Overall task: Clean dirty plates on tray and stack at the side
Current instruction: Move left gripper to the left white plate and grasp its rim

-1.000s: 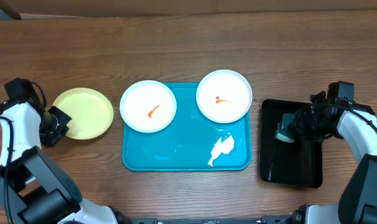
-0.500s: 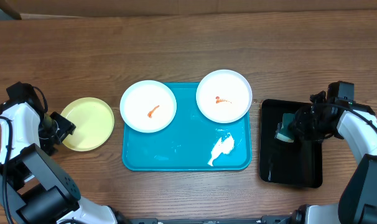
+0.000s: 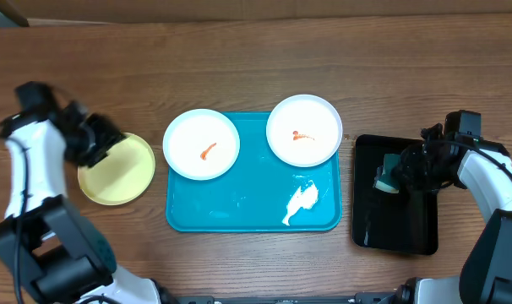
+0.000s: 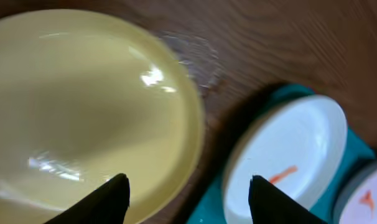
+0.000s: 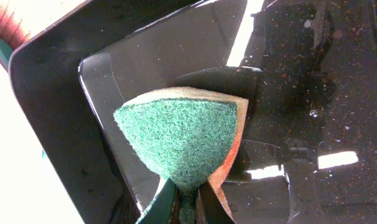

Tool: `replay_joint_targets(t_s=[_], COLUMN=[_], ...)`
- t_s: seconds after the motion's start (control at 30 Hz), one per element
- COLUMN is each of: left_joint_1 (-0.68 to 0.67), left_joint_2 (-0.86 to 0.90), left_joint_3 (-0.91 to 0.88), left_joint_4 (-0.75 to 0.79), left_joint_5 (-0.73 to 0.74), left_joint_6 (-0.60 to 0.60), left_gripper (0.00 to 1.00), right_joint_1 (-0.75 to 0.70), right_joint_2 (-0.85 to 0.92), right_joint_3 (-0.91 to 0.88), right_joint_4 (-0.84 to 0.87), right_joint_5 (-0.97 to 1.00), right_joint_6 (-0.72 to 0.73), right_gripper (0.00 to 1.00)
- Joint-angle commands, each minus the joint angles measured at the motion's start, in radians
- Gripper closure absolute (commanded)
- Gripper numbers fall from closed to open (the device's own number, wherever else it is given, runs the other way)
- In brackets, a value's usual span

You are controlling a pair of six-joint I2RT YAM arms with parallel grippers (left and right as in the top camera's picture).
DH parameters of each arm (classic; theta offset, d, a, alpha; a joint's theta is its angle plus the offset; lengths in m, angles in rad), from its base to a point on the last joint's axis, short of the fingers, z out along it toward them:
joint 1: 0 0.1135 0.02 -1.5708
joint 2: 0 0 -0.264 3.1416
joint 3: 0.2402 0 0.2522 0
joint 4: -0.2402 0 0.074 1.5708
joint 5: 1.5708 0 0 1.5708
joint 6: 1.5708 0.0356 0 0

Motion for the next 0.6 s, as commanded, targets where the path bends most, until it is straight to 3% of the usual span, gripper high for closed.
replay_joint_targets(t_s=[0.0,0.1,0.3,0.57], left_joint_1=[-0.119,-0.216,-0.342,-0.354], left_joint_2=[0.006,0.006,0.02,0.099], left_joint_3=[0.017,0.017,0.017,0.017], left_joint_4=[0.019,0.057,0.109,0.12], left_joint_5=[0.065,-0.049,-0.327,-0.365], left_joint_6=[0.145,0.161,0.126,0.106], left_gripper=[0.36,0.29,0.27,0.26], right_joint_1=[0.006,0.006,0.006,0.006], right_joint_2=[0.002,0.002,0.002,0.002], right_joint_3=[0.019,0.019,0.019,0.019], right_joint_4=[0.002,0.002,-0.003,-0.021], right_joint_5=[0.002,0.002,0.002,0.002], right_joint_6=[-0.005,-0.005,-0.005,-0.005], right_gripper=[0.95,0.95,0.95,0.94])
